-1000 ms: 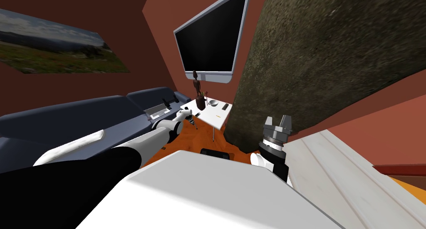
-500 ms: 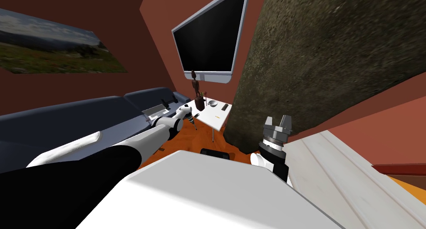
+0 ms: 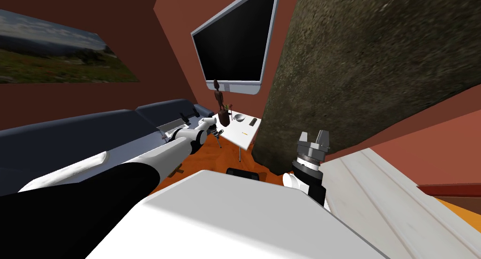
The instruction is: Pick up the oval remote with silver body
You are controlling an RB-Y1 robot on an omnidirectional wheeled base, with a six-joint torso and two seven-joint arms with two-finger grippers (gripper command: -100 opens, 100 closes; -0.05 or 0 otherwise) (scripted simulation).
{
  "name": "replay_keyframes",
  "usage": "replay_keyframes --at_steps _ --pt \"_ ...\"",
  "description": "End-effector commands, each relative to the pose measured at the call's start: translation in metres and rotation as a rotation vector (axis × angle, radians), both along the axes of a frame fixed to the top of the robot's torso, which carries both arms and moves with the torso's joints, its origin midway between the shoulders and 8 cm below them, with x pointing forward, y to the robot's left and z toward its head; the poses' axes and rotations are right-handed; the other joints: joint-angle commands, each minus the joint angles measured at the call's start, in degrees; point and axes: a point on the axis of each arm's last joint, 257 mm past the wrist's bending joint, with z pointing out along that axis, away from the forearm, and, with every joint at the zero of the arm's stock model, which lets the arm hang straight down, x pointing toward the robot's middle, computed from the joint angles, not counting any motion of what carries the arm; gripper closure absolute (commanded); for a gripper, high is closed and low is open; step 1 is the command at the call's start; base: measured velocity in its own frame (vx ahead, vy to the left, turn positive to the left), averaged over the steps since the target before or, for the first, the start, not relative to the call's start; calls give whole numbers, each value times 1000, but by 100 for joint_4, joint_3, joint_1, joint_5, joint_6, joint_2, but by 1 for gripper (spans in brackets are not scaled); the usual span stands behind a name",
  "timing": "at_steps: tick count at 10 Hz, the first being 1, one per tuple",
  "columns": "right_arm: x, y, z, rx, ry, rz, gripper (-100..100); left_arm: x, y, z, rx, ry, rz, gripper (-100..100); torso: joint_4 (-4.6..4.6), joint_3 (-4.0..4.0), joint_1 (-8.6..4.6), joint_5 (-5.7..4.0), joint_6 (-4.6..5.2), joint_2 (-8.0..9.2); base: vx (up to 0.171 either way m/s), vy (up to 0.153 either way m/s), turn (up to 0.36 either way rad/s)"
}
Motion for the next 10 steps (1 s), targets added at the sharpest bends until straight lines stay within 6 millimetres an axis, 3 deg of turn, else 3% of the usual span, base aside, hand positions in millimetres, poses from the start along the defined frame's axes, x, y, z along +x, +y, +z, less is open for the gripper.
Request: replay_keyframes --at_steps 1,2,9,10 --pt "0 0 0 0 0 0 0 -2 -4 13 -16 27 28 -100 0 0 0 0 0 0 88 -10 -65" --pt "0 0 0 0 0 0 0 4 -4 18 -13 10 24 -100 -3 -7 0 0 1 -13 72 -7 -19" --pt "0 0 0 0 0 0 0 -6 -12 28 -41 66 64 -100 -3 -4 6 2 -2 -5 52 -4 -20" --pt "0 0 0 0 0 0 0 -6 -12 28 -41 65 64 0 -1 2 7 3 -2 6 0 0 0"
